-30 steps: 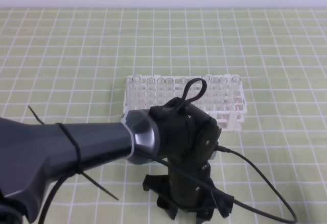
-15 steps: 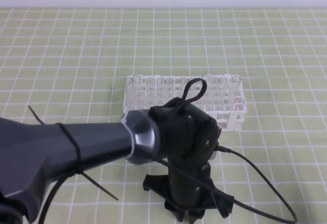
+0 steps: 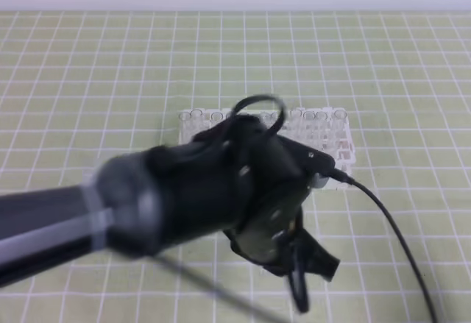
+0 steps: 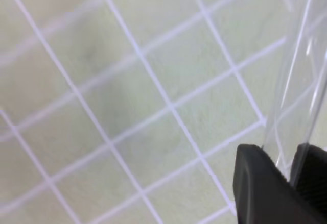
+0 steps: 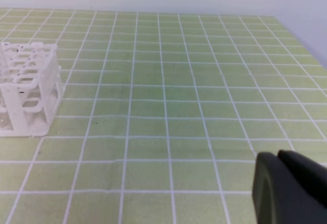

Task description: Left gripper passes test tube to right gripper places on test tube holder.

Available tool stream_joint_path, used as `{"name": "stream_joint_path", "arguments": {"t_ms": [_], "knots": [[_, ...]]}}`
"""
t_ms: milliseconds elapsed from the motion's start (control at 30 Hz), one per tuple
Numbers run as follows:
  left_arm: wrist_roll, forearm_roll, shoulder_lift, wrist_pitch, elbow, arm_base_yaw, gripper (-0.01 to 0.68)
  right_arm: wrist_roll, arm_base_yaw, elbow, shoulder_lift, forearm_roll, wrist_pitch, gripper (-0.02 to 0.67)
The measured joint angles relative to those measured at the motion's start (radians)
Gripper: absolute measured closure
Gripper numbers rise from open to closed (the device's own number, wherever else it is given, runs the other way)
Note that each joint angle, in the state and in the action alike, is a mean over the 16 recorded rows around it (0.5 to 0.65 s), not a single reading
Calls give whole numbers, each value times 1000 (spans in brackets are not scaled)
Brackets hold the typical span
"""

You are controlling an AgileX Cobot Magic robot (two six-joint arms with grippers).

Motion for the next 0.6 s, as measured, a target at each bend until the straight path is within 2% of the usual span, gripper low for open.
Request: {"name": "stream_joint_path", "arguments": {"t_ms": [133,433,600], "knots": [[-1,73,-109,-142,131,-20,592,0,0,0,0,0,0,666],[-3,243,-368,-566,495,-33,583,0,0,0,0,0,0,666],[-3,350,-467,-715,621,-33,580,0,0,0,0,0,0,666]]}}
